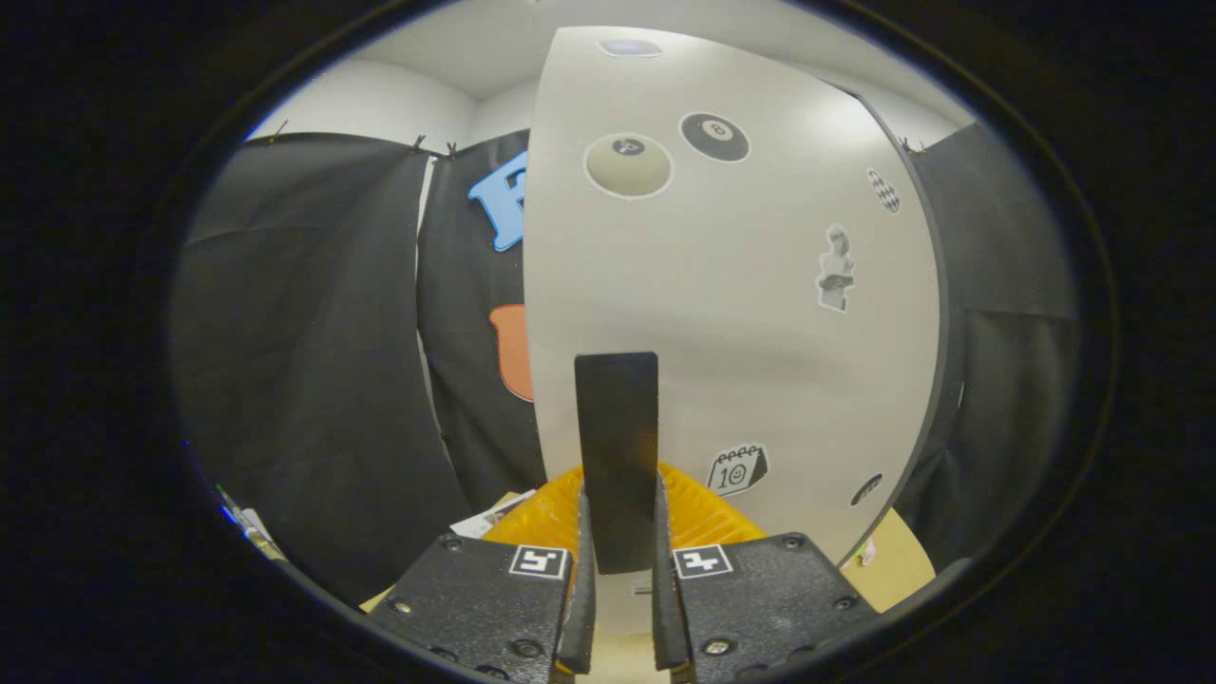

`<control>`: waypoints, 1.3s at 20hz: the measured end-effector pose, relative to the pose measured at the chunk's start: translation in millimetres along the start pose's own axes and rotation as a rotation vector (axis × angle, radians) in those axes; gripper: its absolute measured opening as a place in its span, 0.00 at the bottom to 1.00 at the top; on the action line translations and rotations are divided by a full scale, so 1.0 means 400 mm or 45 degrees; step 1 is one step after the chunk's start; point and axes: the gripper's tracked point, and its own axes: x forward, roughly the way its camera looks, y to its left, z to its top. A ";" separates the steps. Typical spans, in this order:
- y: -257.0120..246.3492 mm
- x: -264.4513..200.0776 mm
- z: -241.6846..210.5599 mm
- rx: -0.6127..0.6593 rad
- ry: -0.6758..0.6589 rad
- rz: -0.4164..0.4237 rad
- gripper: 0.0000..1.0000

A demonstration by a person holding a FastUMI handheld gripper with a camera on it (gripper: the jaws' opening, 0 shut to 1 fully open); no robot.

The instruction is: Open the shoe cabinet door, grab the shoes and put them into the shoe cabinet, then close the shoe cabinet door.

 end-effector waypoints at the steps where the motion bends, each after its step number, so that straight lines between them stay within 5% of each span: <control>1: -0.002 -0.009 -0.001 -0.002 -0.004 0.001 0.27; 10: -0.038 -0.079 -0.012 0.010 -0.002 0.041 0.23; 26: -0.178 -0.213 -0.030 0.024 -0.028 -0.052 0.17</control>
